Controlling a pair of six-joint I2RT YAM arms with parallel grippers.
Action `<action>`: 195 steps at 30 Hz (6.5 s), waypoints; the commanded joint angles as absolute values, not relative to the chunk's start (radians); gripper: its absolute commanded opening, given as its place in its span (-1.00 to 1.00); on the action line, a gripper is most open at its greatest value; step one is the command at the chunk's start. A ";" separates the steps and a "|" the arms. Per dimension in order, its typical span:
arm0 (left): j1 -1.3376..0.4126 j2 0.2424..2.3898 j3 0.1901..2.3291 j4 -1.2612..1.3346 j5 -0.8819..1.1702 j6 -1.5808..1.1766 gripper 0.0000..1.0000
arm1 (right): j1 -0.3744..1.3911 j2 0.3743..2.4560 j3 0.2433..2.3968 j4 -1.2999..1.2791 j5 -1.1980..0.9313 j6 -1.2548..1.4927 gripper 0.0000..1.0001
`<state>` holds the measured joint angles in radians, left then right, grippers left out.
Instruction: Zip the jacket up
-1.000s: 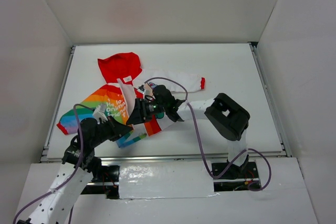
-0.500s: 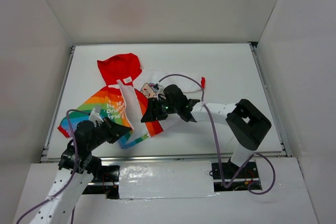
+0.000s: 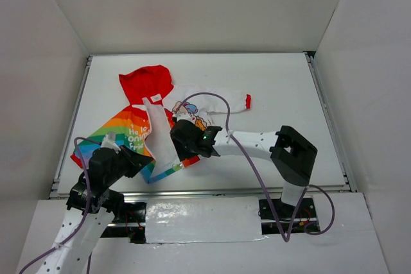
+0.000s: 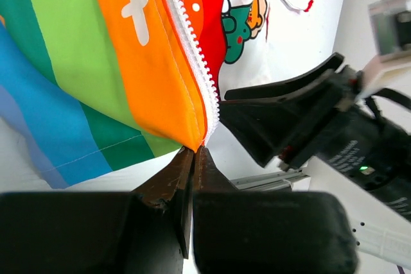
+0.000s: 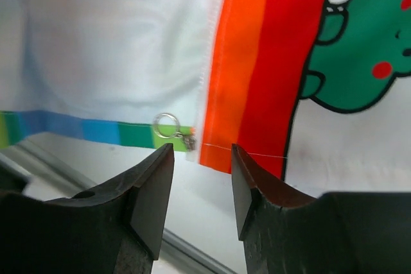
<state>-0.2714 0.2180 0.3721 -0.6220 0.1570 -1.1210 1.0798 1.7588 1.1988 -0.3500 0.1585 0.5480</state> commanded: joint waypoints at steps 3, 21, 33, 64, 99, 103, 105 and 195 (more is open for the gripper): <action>-0.268 0.219 0.385 -0.606 0.146 -1.078 -1.00 | 1.118 1.848 1.296 -0.528 0.360 0.520 -0.07; -0.268 0.241 0.371 -0.580 0.166 -1.034 -1.00 | 1.154 1.887 1.321 -0.540 0.281 0.509 0.00; -0.268 0.236 0.364 -0.578 0.172 -1.028 -1.00 | 1.158 1.953 1.364 -0.552 0.282 0.508 0.00; -0.270 0.256 0.360 -0.560 0.176 -1.025 -1.00 | 1.161 1.937 1.345 -0.538 0.249 0.514 -1.00; -0.268 0.394 0.377 -0.359 0.156 -0.991 -1.00 | 1.154 1.660 0.865 0.736 0.496 0.028 -1.00; -0.268 0.353 0.377 -0.362 0.147 -1.002 -1.00 | 1.154 1.667 0.819 1.057 0.519 -0.047 -1.00; -0.268 0.348 0.397 -0.390 0.129 -0.994 -1.00 | 1.154 1.666 0.807 1.145 0.483 -0.052 -1.00; -0.268 0.201 0.262 -0.064 0.411 -1.035 -1.00 | 1.039 1.508 0.520 1.304 -0.167 0.482 -1.00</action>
